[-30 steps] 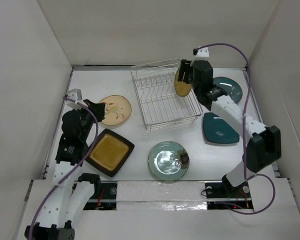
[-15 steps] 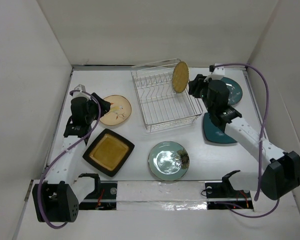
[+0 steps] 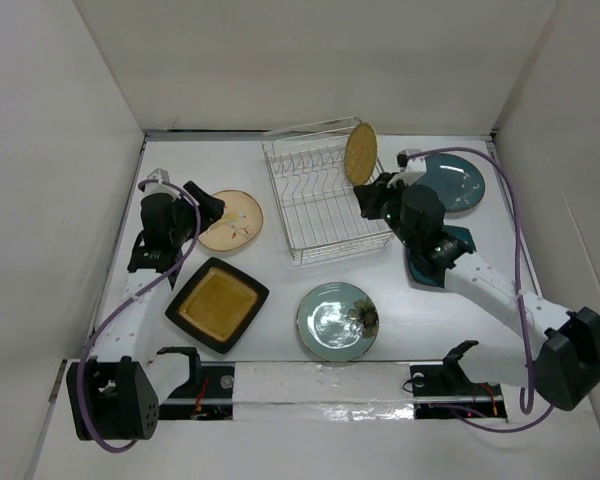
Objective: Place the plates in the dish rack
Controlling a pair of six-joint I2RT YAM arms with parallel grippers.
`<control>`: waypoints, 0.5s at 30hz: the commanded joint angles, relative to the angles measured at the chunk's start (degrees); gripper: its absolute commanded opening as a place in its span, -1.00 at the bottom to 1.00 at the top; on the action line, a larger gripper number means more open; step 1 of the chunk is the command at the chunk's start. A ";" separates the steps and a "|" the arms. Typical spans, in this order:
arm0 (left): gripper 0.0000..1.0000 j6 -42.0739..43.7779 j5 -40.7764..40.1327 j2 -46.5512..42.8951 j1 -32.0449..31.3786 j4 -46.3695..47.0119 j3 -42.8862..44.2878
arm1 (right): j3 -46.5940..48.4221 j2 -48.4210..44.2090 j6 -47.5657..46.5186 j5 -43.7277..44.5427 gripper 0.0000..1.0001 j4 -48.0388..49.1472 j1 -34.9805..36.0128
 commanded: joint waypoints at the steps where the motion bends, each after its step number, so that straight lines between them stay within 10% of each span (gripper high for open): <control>1: 0.49 -2.60 2.41 2.60 1.52 4.57 -0.43 | -1.28 -3.33 3.02 -0.10 -1.00 10.54 5.20; 8: 0.37 -4.72 5.13 12.19 9.96 7.30 -1.75 | 4.52 -0.69 2.77 -3.71 -0.85 10.56 19.17; 15: -0.53 -0.15 1.54 23.76 11.72 3.79 2.99 | 6.02 -2.10 -5.14 6.05 -0.24 5.81 29.74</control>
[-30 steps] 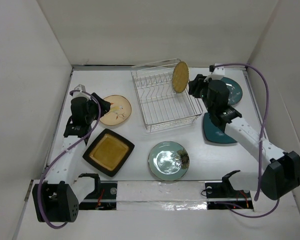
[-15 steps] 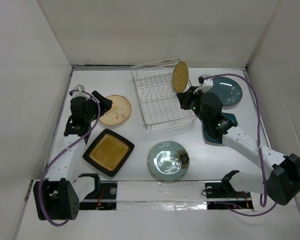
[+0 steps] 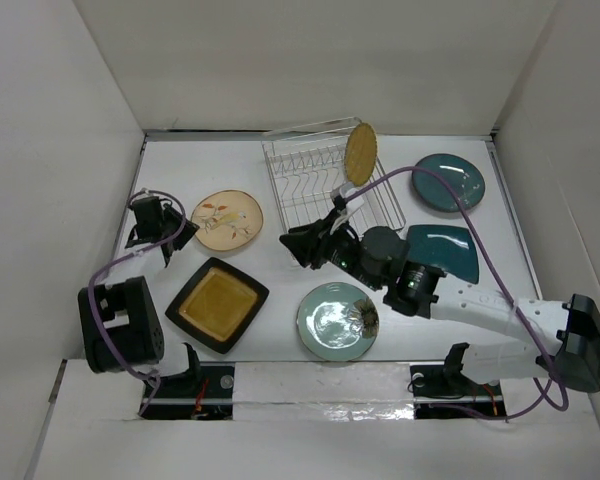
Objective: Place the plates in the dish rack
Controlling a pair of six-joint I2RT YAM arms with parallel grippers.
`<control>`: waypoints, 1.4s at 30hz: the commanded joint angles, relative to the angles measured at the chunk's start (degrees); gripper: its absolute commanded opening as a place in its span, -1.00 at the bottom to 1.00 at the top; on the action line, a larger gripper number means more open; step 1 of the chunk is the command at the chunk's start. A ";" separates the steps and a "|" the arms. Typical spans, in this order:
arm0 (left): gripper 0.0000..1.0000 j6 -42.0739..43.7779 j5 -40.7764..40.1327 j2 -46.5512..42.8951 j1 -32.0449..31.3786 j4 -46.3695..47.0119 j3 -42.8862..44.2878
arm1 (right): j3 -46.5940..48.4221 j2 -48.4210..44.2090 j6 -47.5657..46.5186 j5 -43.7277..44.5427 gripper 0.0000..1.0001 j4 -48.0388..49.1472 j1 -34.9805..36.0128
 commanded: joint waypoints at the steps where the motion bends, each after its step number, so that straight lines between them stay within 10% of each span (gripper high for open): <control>1: -0.51 2.47 -0.79 4.33 0.09 -0.02 4.09 | 3.22 -2.25 -4.25 5.24 -0.21 0.22 1.36; 13: -0.01 1.16 1.94 14.71 0.09 1.91 7.70 | 2.25 -2.70 -6.80 8.31 -0.20 -1.02 1.37; 24: -0.24 -2.70 6.06 22.79 0.09 6.74 9.37 | 4.45 3.19 -3.90 3.13 -0.20 2.50 -4.51; 31: -1.00 -7.27 8.53 22.89 0.62 15.78 6.38 | 5.86 5.48 -2.23 -1.34 -0.21 2.85 -11.10; 42: -1.00 -15.01 13.71 10.16 4.75 27.58 -0.21 | 6.03 6.09 -2.05 -5.65 -0.02 1.36 -14.97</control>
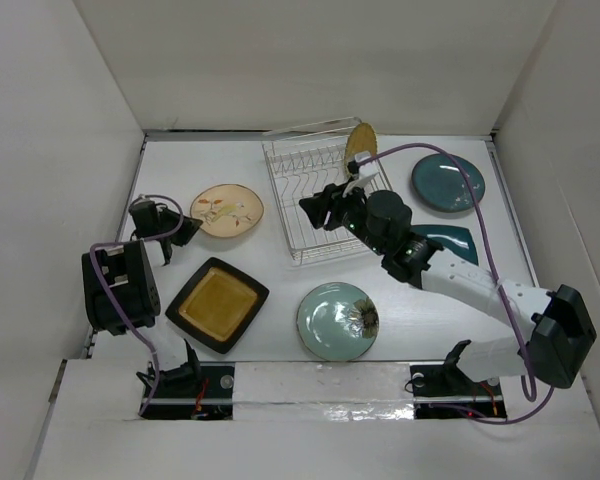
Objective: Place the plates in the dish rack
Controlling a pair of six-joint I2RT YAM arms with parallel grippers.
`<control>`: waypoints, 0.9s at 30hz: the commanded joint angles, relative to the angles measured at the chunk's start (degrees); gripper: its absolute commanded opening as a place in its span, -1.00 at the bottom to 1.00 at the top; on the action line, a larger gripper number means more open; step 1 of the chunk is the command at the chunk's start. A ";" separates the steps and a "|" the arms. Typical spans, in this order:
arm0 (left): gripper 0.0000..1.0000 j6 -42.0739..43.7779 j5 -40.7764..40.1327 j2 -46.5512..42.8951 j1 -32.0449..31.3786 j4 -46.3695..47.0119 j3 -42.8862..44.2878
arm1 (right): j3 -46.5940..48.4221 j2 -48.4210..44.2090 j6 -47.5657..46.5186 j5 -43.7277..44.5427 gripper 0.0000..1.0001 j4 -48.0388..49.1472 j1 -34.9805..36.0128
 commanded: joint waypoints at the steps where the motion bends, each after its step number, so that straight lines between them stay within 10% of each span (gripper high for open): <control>1: -1.00 -2.99 2.16 -7.32 0.75 6.57 0.66 | 3.12 0.26 -0.04 -3.95 0.09 1.56 -1.84; 13: -1.00 -3.43 1.89 -25.24 1.54 3.85 -1.10 | 16.38 10.97 -1.98 -13.27 0.91 -6.79 -7.73; 27: -1.00 -6.68 15.86 -38.08 -0.11 9.82 -7.68 | 31.94 26.17 -2.51 -23.29 0.99 -13.04 -9.67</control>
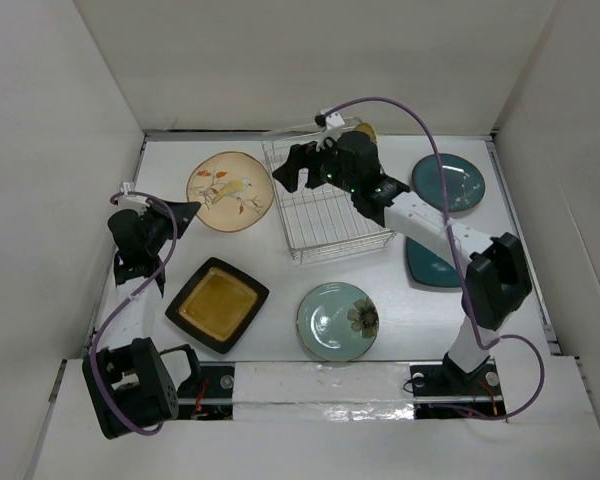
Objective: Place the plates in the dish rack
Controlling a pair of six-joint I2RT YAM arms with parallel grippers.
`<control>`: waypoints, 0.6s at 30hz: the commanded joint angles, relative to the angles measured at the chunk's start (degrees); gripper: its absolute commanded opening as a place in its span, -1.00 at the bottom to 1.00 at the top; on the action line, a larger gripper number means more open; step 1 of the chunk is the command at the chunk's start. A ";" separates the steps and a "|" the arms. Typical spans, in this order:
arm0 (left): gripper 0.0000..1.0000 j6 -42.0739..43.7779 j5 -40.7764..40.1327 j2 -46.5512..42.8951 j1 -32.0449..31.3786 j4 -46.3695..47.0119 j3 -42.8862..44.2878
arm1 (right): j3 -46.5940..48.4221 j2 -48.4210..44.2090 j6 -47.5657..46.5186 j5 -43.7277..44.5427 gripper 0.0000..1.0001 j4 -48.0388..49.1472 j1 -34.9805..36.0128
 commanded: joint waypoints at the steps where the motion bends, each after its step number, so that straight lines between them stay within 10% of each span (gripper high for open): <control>1: -1.00 -4.47 7.54 -4.16 -1.70 12.55 -0.32 | 5.18 3.82 -0.52 -5.24 0.99 -0.17 0.19; 12: -1.00 -8.34 12.99 -6.98 -4.25 18.71 -2.61 | 5.89 10.07 4.66 -13.75 0.73 5.02 -1.30; 18: -1.00 -3.43 11.07 -7.59 -6.01 13.45 -0.85 | 1.68 10.42 12.84 -29.05 -0.43 14.60 -4.46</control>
